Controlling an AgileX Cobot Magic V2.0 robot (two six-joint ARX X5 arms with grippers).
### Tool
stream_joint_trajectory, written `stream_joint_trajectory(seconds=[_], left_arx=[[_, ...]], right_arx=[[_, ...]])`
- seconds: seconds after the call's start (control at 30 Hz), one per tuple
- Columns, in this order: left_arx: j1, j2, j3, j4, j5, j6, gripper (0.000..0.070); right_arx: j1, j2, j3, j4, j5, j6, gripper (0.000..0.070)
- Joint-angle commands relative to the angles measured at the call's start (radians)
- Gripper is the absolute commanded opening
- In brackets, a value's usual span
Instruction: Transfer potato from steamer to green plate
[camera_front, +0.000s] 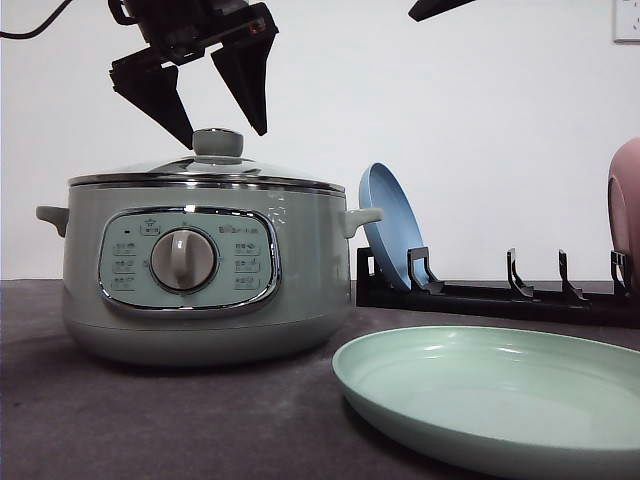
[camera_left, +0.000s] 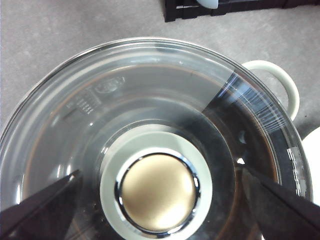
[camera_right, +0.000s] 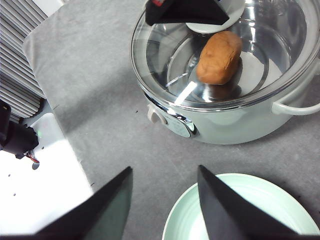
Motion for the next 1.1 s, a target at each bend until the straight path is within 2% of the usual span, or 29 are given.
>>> stream_joint_trajectory(seconds=[0.0, 0.5, 0.67, 0.77, 0.93, 1.07], left_arx=[[-0.01, 0.023, 0.029, 0.005, -0.007, 0.013, 0.0625], [-0.013, 0.046, 0.029, 0.002, -0.007, 0.012, 0.0621], [-0.013, 0.046, 0.029, 0.002, -0.007, 0.012, 0.046], [-0.013, 0.046, 0.029, -0.001, -0.007, 0.012, 0.0425], [-0.013, 0.046, 0.029, -0.009, -0.007, 0.011, 0.0415], [-0.013, 0.046, 0.029, -0.024, -0.007, 0.011, 0.0321]], right_arx=[[0.008, 0.012, 0.018, 0.004, -0.001, -0.012, 0.0255], [0.008, 0.012, 0.018, 0.004, 0.019, -0.013, 0.0255], [0.008, 0.012, 0.018, 0.004, 0.032, -0.016, 0.0255], [0.008, 0.012, 0.018, 0.004, 0.032, -0.016, 0.0255], [0.008, 0.012, 0.018, 0.004, 0.032, -0.017, 0.0255], [0.008, 0.012, 0.018, 0.004, 0.032, -0.017, 0.0255]])
